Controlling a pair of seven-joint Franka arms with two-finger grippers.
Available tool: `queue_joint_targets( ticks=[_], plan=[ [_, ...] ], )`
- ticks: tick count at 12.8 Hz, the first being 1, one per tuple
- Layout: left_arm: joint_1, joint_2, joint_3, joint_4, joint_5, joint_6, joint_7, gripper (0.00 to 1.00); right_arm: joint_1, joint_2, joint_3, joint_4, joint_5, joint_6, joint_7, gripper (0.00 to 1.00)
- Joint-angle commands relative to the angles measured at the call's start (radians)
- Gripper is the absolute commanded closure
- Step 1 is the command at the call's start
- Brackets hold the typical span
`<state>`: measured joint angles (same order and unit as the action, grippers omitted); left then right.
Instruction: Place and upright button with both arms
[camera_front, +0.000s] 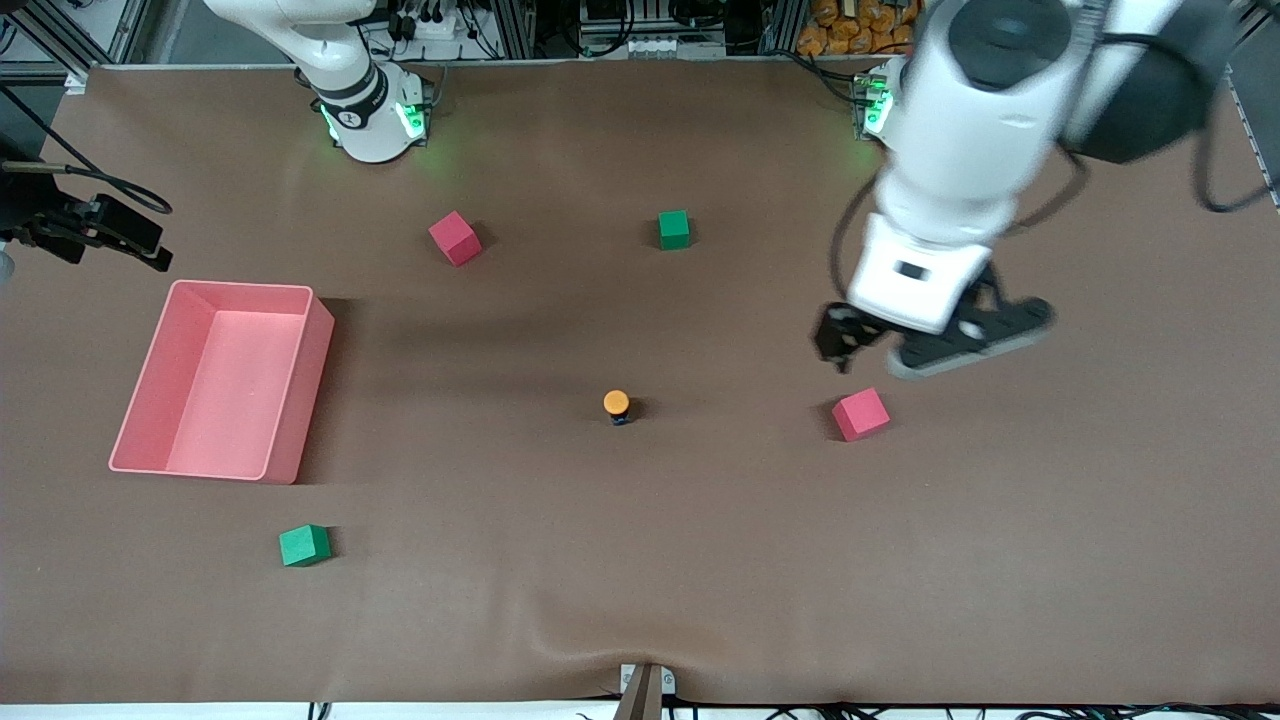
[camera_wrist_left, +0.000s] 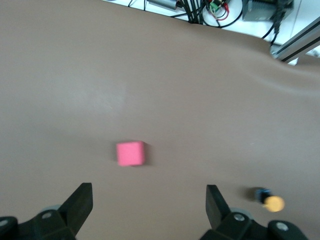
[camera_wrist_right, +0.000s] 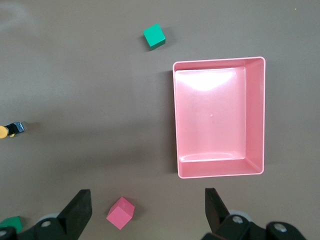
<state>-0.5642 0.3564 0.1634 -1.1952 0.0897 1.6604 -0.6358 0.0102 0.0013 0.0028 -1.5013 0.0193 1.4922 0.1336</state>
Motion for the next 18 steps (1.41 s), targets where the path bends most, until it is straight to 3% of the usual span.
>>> queue_joint_targets(
  ticks=[1,5,7,13,16,18],
  plan=[
    [0.116,-0.089,-0.027,-0.085,-0.063,-0.014,0.187,0.00,-0.007,0.006,0.002,0.018,0.016,-0.007,-0.008,0.00],
    [0.242,-0.267,-0.039,-0.278,-0.107,-0.016,0.364,0.00,-0.006,0.006,0.002,0.018,0.016,-0.006,-0.008,0.00],
    [0.322,-0.335,-0.100,-0.348,-0.107,-0.036,0.405,0.00,-0.007,0.008,0.002,0.018,0.016,-0.006,-0.008,0.00],
    [0.429,-0.401,-0.182,-0.374,-0.104,-0.140,0.427,0.00,-0.007,0.006,0.002,0.018,0.016,-0.009,-0.008,0.00],
    [0.493,-0.473,-0.243,-0.454,-0.101,-0.134,0.430,0.00,-0.006,0.008,0.002,0.018,0.016,-0.009,-0.008,0.00],
    [0.501,-0.479,-0.245,-0.454,-0.091,-0.133,0.461,0.00,-0.006,0.006,0.002,0.018,0.016,-0.007,-0.008,0.00]
  ],
)
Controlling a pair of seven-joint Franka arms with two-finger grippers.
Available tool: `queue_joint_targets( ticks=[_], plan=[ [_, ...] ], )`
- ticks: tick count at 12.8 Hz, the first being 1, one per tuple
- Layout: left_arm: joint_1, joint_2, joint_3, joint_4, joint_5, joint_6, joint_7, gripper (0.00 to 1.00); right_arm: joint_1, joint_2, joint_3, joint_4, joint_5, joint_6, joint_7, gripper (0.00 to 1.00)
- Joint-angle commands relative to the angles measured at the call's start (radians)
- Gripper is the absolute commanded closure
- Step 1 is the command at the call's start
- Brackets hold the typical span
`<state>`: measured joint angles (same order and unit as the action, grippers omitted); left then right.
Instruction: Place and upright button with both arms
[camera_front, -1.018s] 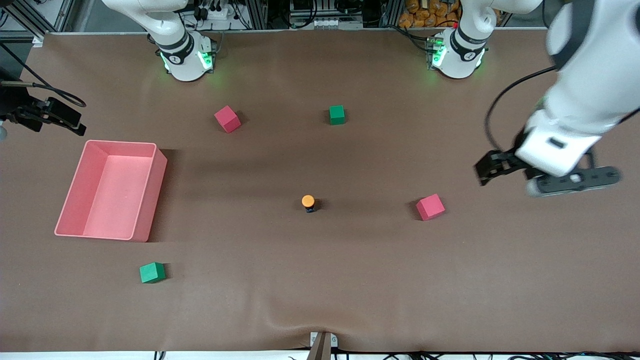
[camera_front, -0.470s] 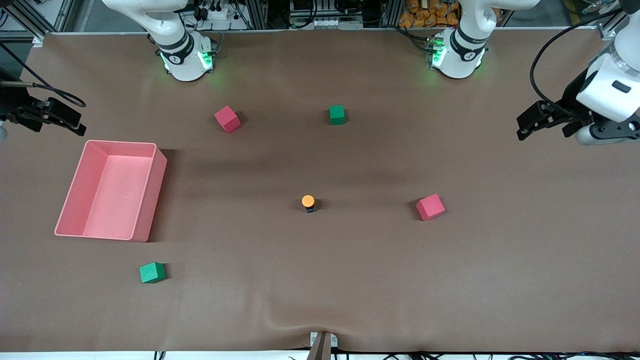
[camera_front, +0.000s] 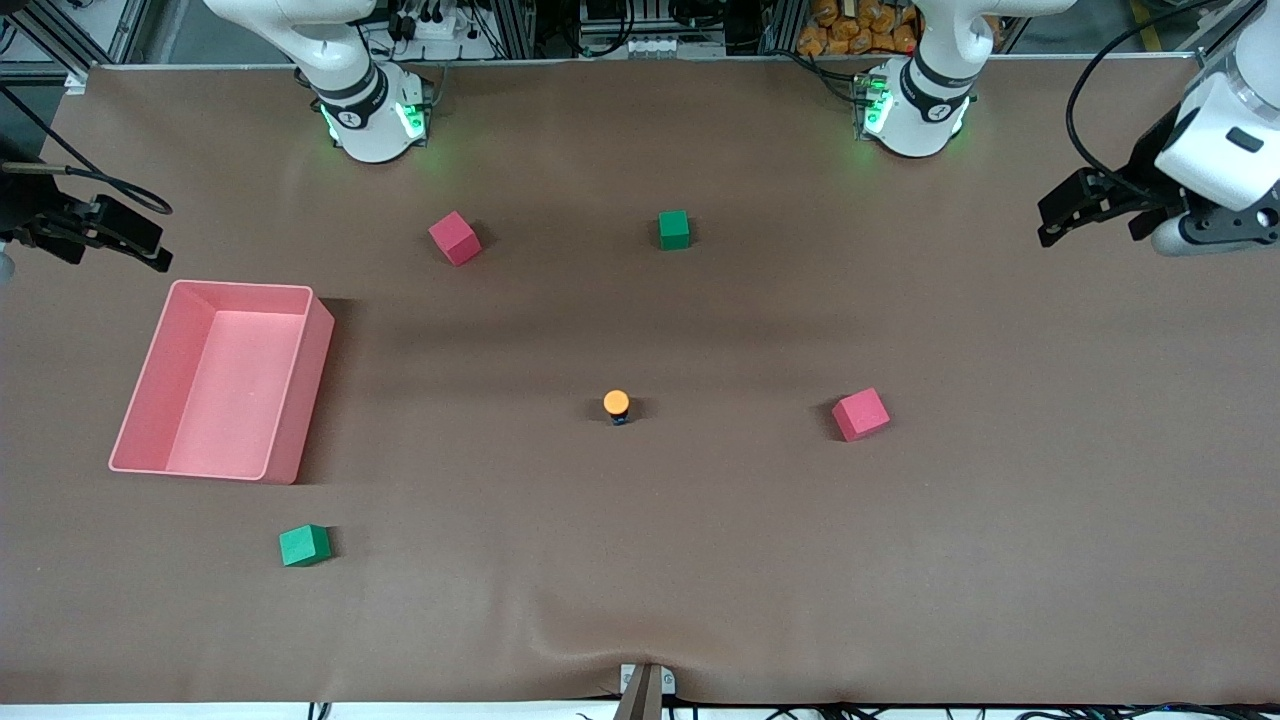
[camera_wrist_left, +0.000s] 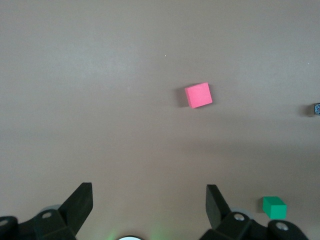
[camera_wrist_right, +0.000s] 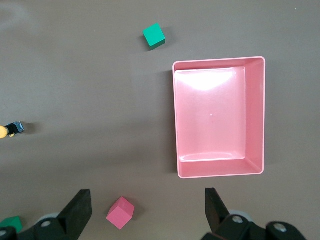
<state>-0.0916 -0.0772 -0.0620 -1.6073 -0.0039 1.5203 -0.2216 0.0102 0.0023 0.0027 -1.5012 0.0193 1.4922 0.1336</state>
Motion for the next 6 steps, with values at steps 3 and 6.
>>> queue_joint_targets(
  ticks=[3,6],
  plan=[
    [0.061,-0.042,-0.016,-0.033,0.001,0.006,0.128,0.00,-0.006,0.005,0.002,0.018,0.016,-0.007,-0.008,0.00],
    [0.062,-0.042,-0.010,-0.023,0.004,0.003,0.133,0.00,-0.006,0.007,0.002,0.018,0.016,-0.009,-0.008,0.00]
  ],
)
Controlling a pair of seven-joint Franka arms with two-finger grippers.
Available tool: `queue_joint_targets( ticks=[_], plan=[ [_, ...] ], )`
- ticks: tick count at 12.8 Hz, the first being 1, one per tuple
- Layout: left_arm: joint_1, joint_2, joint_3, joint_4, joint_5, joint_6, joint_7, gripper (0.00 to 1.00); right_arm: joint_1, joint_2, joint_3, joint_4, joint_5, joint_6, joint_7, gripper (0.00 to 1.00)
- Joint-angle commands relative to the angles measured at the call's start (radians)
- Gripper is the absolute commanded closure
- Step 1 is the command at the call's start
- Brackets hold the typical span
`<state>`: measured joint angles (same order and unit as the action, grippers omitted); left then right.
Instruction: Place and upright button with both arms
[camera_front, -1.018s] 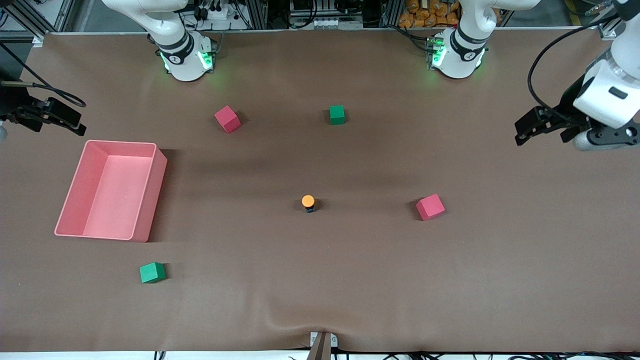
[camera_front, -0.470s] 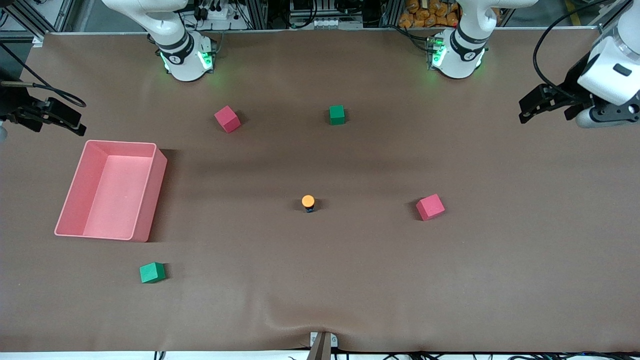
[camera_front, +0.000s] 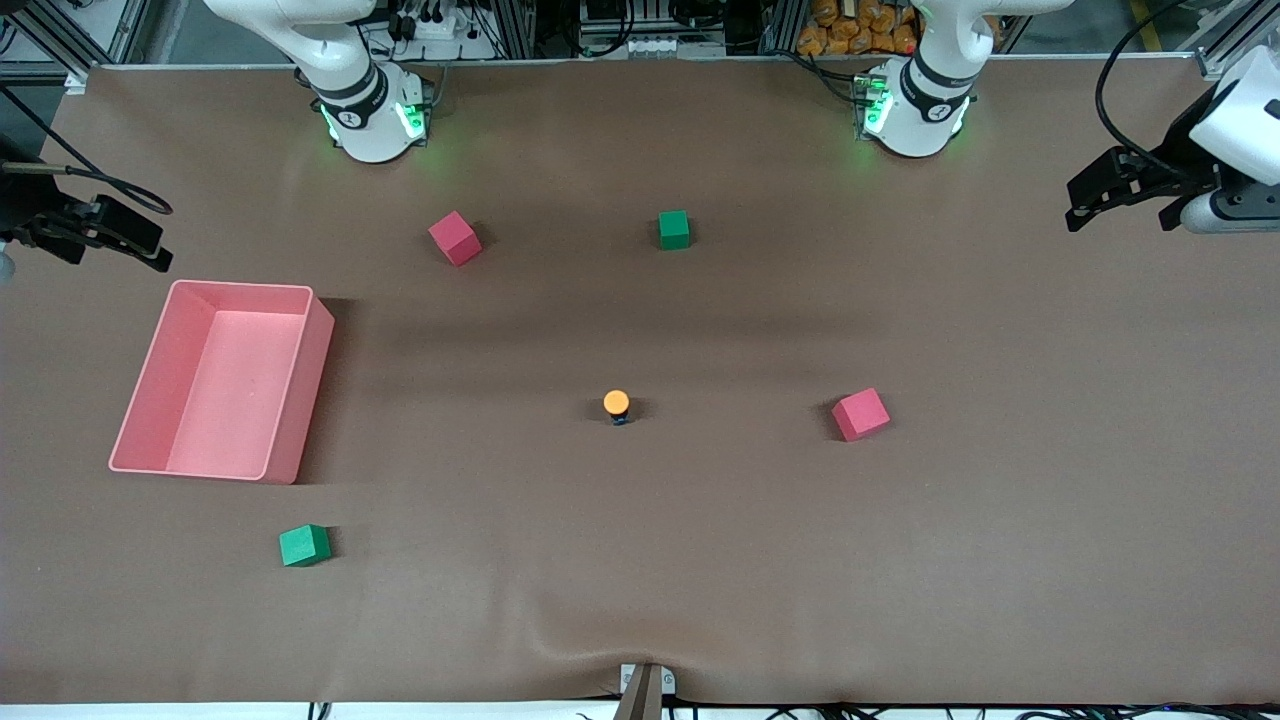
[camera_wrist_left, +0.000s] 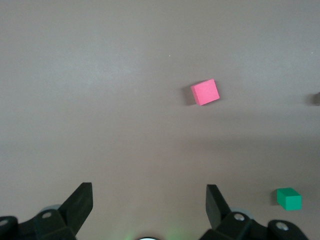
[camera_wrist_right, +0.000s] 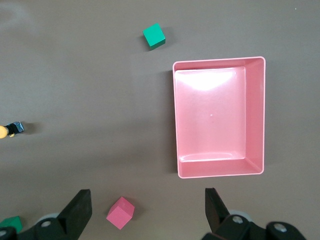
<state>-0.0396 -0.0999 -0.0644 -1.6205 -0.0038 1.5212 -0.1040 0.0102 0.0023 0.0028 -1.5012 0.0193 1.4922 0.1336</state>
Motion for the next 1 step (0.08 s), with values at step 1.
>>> queue_joint_targets(
  ticks=[1],
  plan=[
    [0.010,-0.020,-0.008,-0.006,0.005,-0.006,0.015,0.00,-0.006,0.007,0.002,0.018,0.016,-0.009,-0.006,0.00]
  ],
)
